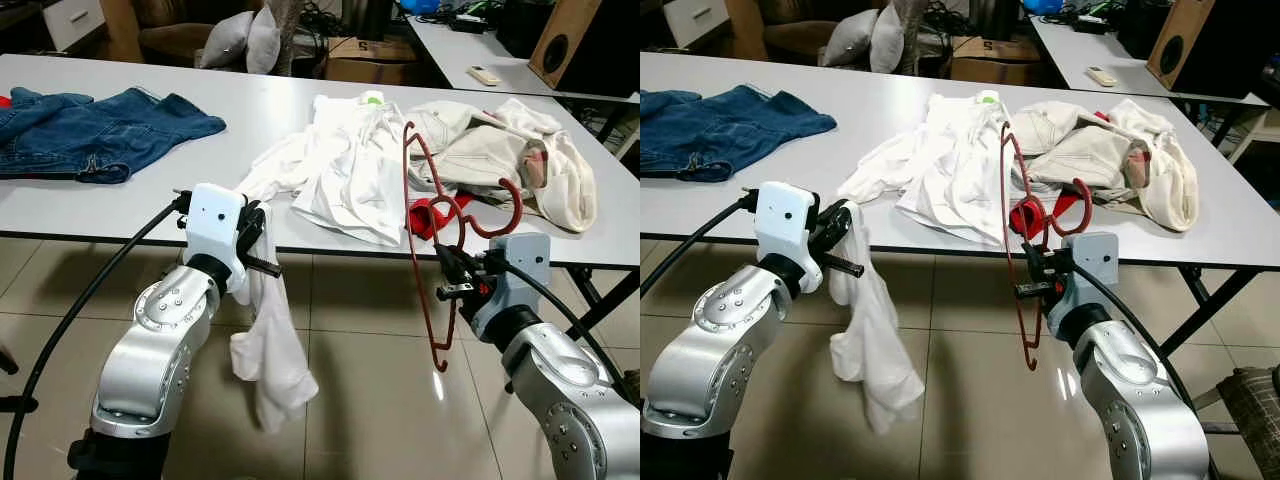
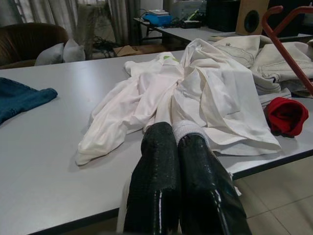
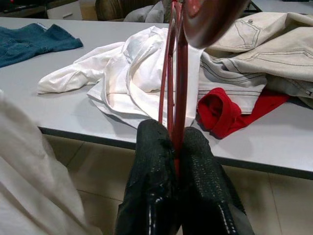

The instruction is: Hang hanger

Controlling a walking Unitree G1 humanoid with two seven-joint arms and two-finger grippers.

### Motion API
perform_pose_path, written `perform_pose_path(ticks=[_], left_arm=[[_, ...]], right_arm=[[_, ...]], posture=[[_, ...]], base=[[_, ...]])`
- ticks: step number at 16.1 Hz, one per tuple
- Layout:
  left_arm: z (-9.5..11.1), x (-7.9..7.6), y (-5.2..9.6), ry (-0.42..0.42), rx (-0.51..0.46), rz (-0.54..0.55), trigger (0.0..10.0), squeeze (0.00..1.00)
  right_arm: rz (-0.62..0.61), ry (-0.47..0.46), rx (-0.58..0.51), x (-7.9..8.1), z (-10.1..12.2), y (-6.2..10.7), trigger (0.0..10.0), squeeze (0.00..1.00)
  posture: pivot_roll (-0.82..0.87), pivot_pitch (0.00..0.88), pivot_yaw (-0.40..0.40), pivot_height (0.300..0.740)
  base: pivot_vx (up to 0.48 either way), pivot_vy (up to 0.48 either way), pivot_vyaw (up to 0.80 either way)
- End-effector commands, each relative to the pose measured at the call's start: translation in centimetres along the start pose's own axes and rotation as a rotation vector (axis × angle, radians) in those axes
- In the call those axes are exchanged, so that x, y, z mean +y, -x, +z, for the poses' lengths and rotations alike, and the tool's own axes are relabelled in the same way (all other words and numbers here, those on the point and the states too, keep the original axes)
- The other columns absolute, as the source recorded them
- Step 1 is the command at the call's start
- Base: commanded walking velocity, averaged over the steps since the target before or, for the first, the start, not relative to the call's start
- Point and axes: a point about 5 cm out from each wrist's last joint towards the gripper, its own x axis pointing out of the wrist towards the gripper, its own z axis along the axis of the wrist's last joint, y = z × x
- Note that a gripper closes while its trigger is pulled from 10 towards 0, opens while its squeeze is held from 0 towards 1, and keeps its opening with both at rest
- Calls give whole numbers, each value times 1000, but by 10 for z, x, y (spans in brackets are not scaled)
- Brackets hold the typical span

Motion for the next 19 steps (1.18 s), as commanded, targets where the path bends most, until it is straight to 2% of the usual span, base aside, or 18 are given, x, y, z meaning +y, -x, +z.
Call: perform_pose_path(ticks=[1,7,13,16,19], left_arm=[[8,-3,-1,-9,-38,-20,10000,0],[9,-4,-1,-6,-40,-33,10000,0],[9,-5,0,-6,-39,-40,10000,0],[9,-6,0,-9,-39,-43,10000,0],[9,-6,-1,-12,-40,-50,10000,0]], right_arm=[[-6,9,-27,-1,6,1,10000,0],[-17,5,-29,-2,6,2,10000,0],[-18,64,-12,-2,5,2,10000,0],[-35,32,-21,-4,5,1,10000,0],[-29,39,-34,-4,7,1,10000,0]], posture=[[39,0,-43,740],[38,0,-38,740],[37,0,-39,740],[37,0,-40,740],[33,0,-37,740]], base=[[292,0,0],[329,0,0],[343,0,78],[345,0,144],[345,0,0]])
